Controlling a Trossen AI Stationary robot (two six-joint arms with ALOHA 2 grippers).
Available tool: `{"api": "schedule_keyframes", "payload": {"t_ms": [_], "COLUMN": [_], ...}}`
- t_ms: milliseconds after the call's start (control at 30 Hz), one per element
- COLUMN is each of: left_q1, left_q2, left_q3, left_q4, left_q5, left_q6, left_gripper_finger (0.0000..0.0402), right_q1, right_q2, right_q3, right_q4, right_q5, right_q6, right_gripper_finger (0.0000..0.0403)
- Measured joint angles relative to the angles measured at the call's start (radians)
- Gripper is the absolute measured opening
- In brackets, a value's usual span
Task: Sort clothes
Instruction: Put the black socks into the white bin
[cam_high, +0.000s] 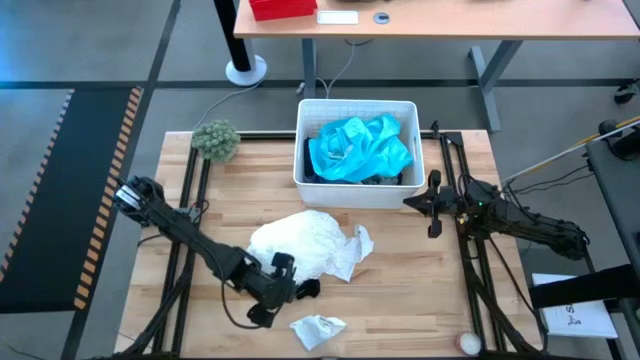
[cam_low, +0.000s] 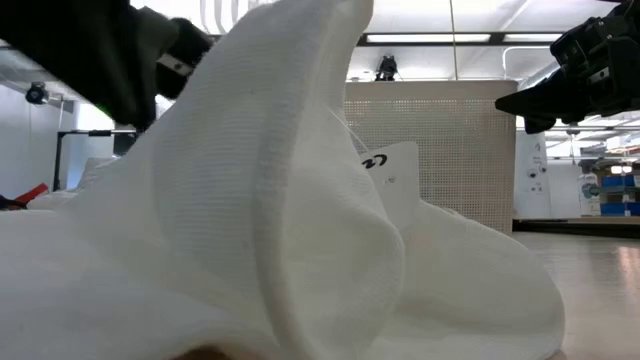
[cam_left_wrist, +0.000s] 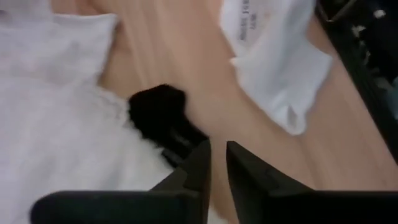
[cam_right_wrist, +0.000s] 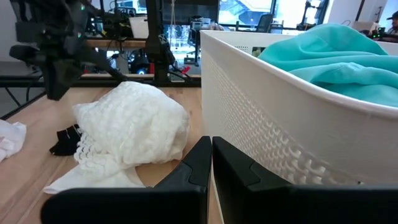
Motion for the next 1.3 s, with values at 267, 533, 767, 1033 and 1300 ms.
{"api": "schedule_keyframes", "payload": {"t_ms": [267, 533, 767, 1033, 1300], "left_q1": [-0.029, -0.007, 0.03, 0.033, 0.062], "left_q2": [0.067, 0.14, 0.148, 0.151, 0.151], "left_q3": [-0.028, -0.025, -0.048, -0.084, -0.092], "left_q4": [0.158, 0.155, 0.158, 0.176, 0.178], "left_q5": [0.001, -0.161, -0.067, -0.053, -0.066], "left_q6": [0.047, 0.058, 0.028, 0.001, -0.032], "left_gripper_finger": [0.011, 0.0167, 0.0196, 0.0205, 0.0151], "right_q1": [0.0, 0.0, 0.0, 0.0, 0.0], "right_q2": [0.0, 0.0, 0.0, 0.0, 0.0], "right_q3": [0.0, 0.0, 0.0, 0.0, 0.0], "right_q4": [0.0, 0.0, 0.0, 0.0, 0.0], "right_q5": [0.0, 0.0, 0.0, 0.0, 0.0], "right_q6": [0.0, 0.0, 0.001, 0.001, 0.0], "right_gripper_finger": [0.0, 0.0, 0.0, 0.0, 0.0]}}
